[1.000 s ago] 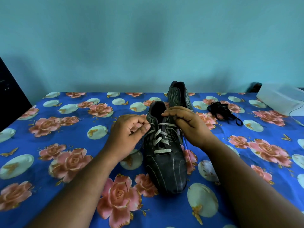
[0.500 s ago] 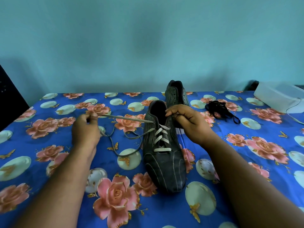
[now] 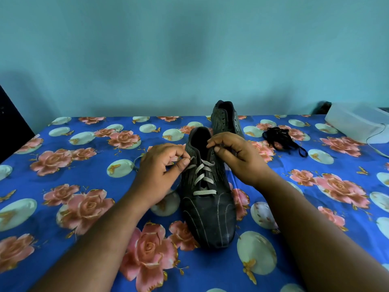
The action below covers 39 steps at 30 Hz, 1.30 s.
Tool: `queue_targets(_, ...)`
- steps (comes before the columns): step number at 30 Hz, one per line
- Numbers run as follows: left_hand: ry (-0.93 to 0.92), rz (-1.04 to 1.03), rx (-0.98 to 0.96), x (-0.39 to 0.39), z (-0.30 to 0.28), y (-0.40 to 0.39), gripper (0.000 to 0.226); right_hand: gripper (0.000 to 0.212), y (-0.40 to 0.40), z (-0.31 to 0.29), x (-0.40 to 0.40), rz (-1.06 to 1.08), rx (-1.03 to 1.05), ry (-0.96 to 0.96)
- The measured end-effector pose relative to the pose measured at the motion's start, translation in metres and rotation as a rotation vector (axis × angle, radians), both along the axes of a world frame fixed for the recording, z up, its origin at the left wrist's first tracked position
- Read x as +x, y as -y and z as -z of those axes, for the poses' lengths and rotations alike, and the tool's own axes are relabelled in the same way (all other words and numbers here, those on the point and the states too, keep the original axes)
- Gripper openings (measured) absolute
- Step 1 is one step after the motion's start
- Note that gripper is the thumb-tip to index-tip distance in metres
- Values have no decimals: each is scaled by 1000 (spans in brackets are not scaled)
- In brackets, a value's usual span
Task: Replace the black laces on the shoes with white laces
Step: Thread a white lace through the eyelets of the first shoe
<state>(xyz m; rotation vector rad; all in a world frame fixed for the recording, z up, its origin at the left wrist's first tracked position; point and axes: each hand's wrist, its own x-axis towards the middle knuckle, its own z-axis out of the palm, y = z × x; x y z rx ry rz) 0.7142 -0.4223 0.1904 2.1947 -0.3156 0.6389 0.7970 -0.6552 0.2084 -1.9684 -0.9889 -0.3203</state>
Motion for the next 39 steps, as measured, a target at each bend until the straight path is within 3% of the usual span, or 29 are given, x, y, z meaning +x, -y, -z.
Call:
queue_targets(5,-51,-10,46,0,-2,-5,14,18,1,0,0,-34,8,-21)
queue_targets(11,-300,29,-162,-6,-4,-12,17,21,0,0,-1,-36,-2,-38)
queue_targets(16,-360,95,-317,-11,-12,0,17,25,1,-2,-5,-32,-29,6)
queue_targets(19,-379,58,-374,-11,-13,4,29,23,-2,-9,-12,-37,-66,75)
queue_targets(22,-348,8,-361,-12,-15,9,49,28,-8,-11,-16,41,-258,246)
queue_targets(26,-203,-6,-207,-10,-11,8,20,35,-8,-14,-19,72,-408,290)
queue_targets(29,-129,0,-182,-10,-11,10,11,35,-5,-14,-18,36,-437,262)
queue_targets(35,-216,56,-324,-10,-12,8,5,24,-9,-16,-18,29,-412,196)
queue_targets(39,-309,110,-383,-11,-13,4,5,35,-14,-19,-24,118,-454,200)
